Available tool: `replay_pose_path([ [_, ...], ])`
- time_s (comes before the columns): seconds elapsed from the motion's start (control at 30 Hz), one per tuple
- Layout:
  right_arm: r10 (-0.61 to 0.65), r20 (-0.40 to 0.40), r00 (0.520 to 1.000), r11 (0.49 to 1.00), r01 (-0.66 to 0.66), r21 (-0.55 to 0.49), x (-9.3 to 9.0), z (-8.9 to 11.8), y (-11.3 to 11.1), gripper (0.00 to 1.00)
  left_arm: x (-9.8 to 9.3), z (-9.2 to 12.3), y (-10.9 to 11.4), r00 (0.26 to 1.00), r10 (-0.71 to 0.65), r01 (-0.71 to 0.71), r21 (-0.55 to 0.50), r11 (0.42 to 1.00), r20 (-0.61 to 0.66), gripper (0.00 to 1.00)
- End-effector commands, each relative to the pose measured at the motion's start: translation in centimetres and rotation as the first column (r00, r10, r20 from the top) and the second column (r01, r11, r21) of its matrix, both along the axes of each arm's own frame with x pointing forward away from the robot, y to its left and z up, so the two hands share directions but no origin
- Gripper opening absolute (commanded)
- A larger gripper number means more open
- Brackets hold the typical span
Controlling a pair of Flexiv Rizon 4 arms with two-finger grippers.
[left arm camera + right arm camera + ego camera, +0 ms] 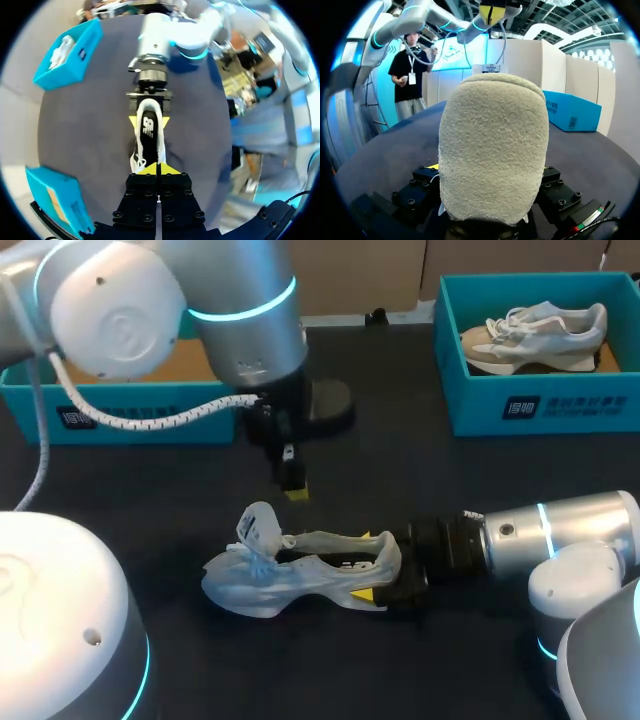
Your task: Take the shoe out of the shoebox, open the shoe tongue, remove and reinsert the insole, then place the shoe into the shoebox
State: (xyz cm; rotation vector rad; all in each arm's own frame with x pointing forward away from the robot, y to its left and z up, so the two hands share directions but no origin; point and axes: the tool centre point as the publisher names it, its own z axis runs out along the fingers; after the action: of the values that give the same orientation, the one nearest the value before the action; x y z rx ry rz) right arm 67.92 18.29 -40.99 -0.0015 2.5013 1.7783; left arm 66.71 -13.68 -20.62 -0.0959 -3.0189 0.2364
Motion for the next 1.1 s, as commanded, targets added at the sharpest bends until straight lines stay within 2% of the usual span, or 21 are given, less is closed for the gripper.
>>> replay_pose_path([
  [0.03,-0.001,0.000,1.000,1.000,0.001,-0.003,0.0,0.1,0.0,0.00,0.3,-1.5,-1.5,0.982,-0.190,0.190,0.051,0.980,-0.005,0.00],
  [0.1,-0.001,0.000,1.000,1.000,0.001,-0.003,0.0,0.1,0.0,0.00,0.3,-3.2,-2.3,0.976,-0.217,0.216,0.058,0.975,0.006,0.00],
  [0.17,-0.001,0.000,1.000,1.000,0.001,-0.003,0.0,0.1,0.0,0.00,0.4,-4.5,-2.9,0.969,-0.245,0.246,0.021,0.969,-0.029,0.00],
  [0.23,-0.001,0.000,1.000,1.000,0.001,-0.003,0.0,0.1,0.0,0.00,0.3,-5.8,-3.6,0.970,-0.241,0.242,0.043,0.969,-0.010,0.00],
  [0.43,-0.001,0.000,1.000,1.000,0.001,-0.003,0.0,0.1,0.0,0.00,-0.2,-8.6,-5.0,0.963,-0.270,0.270,0.027,0.962,-0.002,0.00],
  [0.83,-0.001,0.000,1.000,1.000,0.001,-0.003,0.0,0.1,0.0,0.00,-0.2,-8.6,-5.0,0.963,-0.270,0.270,0.027,0.962,-0.002,0.00],
  [1.1,-0.001,0.000,1.000,1.000,0.001,-0.003,0.0,0.1,0.0,0.00,0.4,-12.5,-6.5,0.963,-0.269,0.269,-0.003,0.963,0.011,0.00],
])
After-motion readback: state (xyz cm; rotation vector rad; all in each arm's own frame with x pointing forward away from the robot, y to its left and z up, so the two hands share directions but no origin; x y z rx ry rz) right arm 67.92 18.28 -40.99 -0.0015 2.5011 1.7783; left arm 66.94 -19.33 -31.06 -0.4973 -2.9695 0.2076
